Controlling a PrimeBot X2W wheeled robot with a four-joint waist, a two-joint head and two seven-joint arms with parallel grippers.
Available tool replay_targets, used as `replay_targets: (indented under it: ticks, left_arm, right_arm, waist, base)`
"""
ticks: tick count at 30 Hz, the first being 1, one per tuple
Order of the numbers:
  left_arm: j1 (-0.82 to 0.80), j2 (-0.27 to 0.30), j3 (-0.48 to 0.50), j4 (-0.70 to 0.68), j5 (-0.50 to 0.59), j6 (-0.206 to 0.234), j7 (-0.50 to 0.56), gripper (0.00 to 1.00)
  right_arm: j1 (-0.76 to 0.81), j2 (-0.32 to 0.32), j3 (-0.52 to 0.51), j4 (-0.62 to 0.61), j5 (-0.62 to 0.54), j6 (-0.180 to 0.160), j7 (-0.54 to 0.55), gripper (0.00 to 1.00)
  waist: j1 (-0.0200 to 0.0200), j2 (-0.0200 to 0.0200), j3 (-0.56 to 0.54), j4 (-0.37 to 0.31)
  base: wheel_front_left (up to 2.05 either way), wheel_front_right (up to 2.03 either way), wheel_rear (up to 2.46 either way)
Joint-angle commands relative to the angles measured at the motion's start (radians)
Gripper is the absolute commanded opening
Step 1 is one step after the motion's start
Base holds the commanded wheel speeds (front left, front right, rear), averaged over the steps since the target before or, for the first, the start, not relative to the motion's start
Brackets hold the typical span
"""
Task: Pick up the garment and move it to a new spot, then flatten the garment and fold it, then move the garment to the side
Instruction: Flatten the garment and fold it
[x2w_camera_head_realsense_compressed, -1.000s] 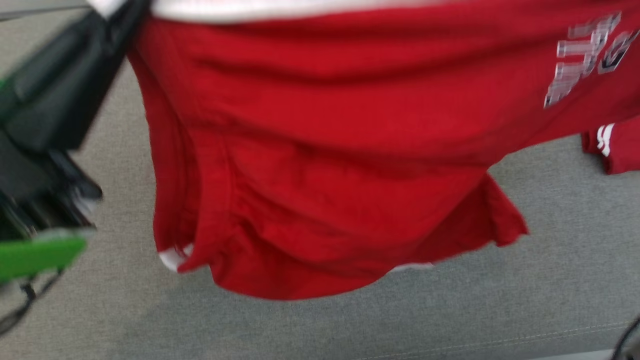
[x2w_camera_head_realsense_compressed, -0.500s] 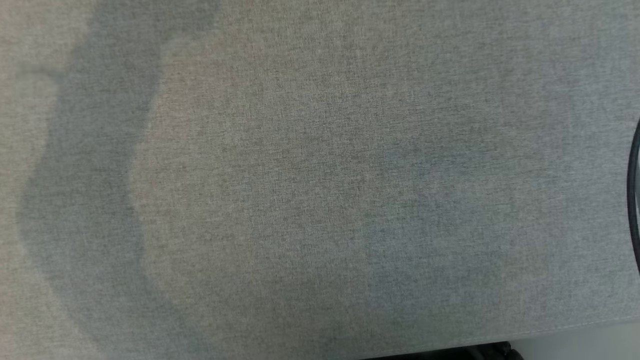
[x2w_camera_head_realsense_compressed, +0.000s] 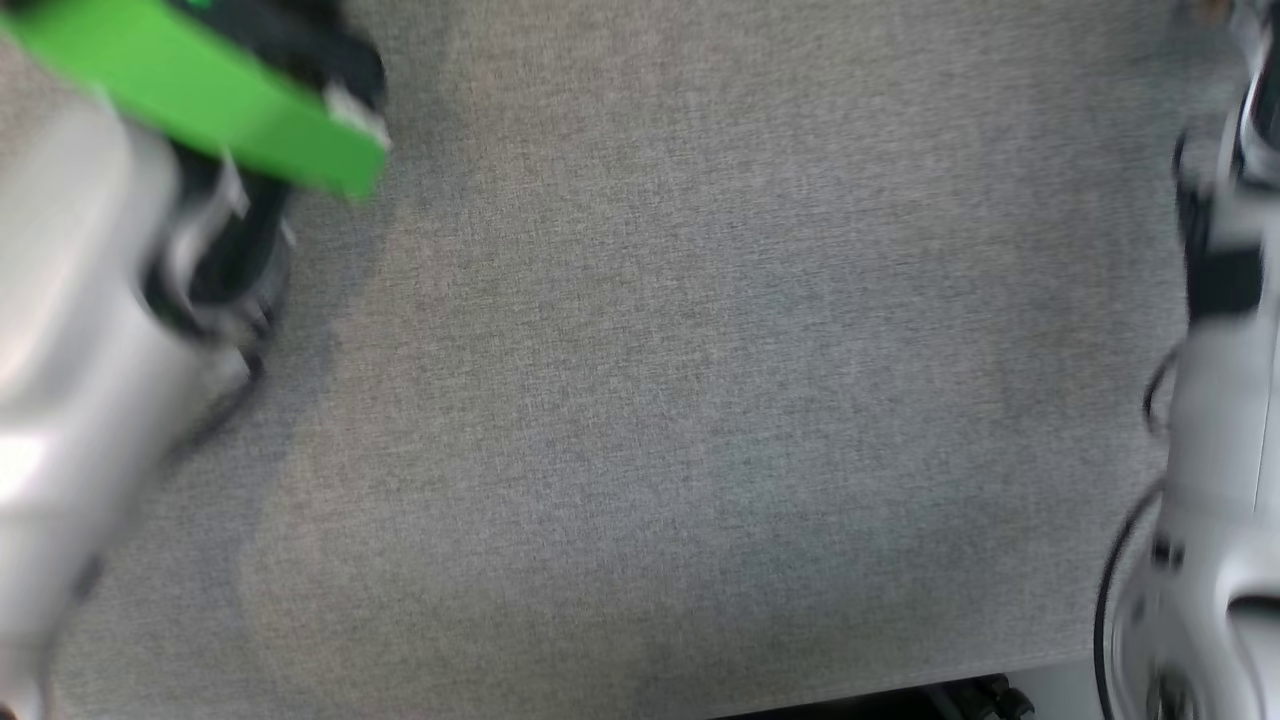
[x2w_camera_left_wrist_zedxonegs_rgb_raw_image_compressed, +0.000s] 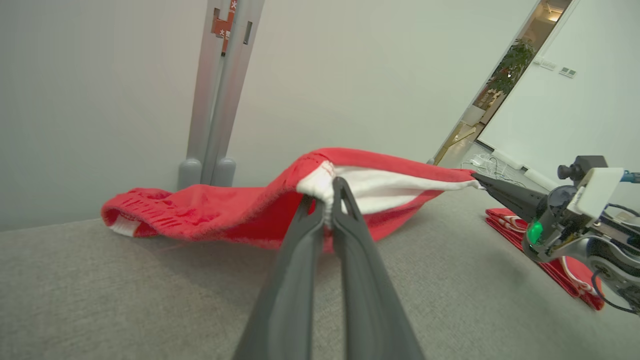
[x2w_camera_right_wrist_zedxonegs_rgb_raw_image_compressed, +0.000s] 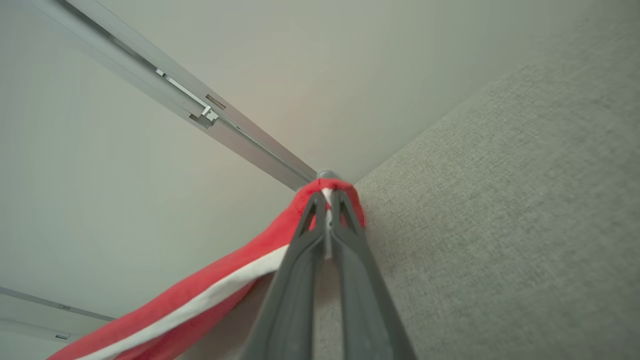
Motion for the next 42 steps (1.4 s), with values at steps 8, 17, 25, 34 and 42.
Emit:
replay_targets:
  ticks: [8, 17, 25, 34, 42]
  left_arm:
    - [0.606, -0.049, 0.132, -0.249, 0.083, -0.003, -0.008, 0.0]
    - [1.084, -0.135, 0.255, -0.377, 0.187, 0.013, -0.008, 0.0]
    - [1.125, -0.197, 0.266, -0.383, 0.186, 0.0, -0.008, 0.0]
    - [0.87, -0.238, 0.187, -0.331, 0.035, -0.003, 0.036, 0.0]
    - [0.678, -0.281, 0.171, -0.248, -0.069, -0.003, 0.063, 0.0]
  right_arm:
    - [0.643, -0.004, -0.012, -0.322, 0.169, 0.0, 0.038, 0.0]
    - [1.191, -0.005, -0.002, -0.531, 0.288, -0.001, 0.023, 0.0]
    - [1.194, -0.004, -0.026, -0.642, 0.257, -0.001, 0.057, 0.0]
    - [0.791, -0.004, -0.107, -0.57, 0.066, 0.0, 0.305, 0.0]
    - [0.428, -0.004, -0.161, -0.417, -0.103, 0.0, 0.487, 0.0]
  waist:
    - [-0.0002, 0.0, -0.302, 0.024]
    - [-0.0002, 0.0, -0.394, 0.061]
    - [-0.0002, 0.0, -0.355, 0.095]
    - [-0.0002, 0.0, -0.266, 0.184]
    - [-0.0002, 0.0, -0.214, 0.249]
  base:
    - [0.0, 0.0, 0.0]
    - [0.0, 0.0, 0.0]
    - [0.0, 0.0, 0.0]
    - [0.0, 0.0, 0.0]
    - [0.0, 0.0, 0.0]
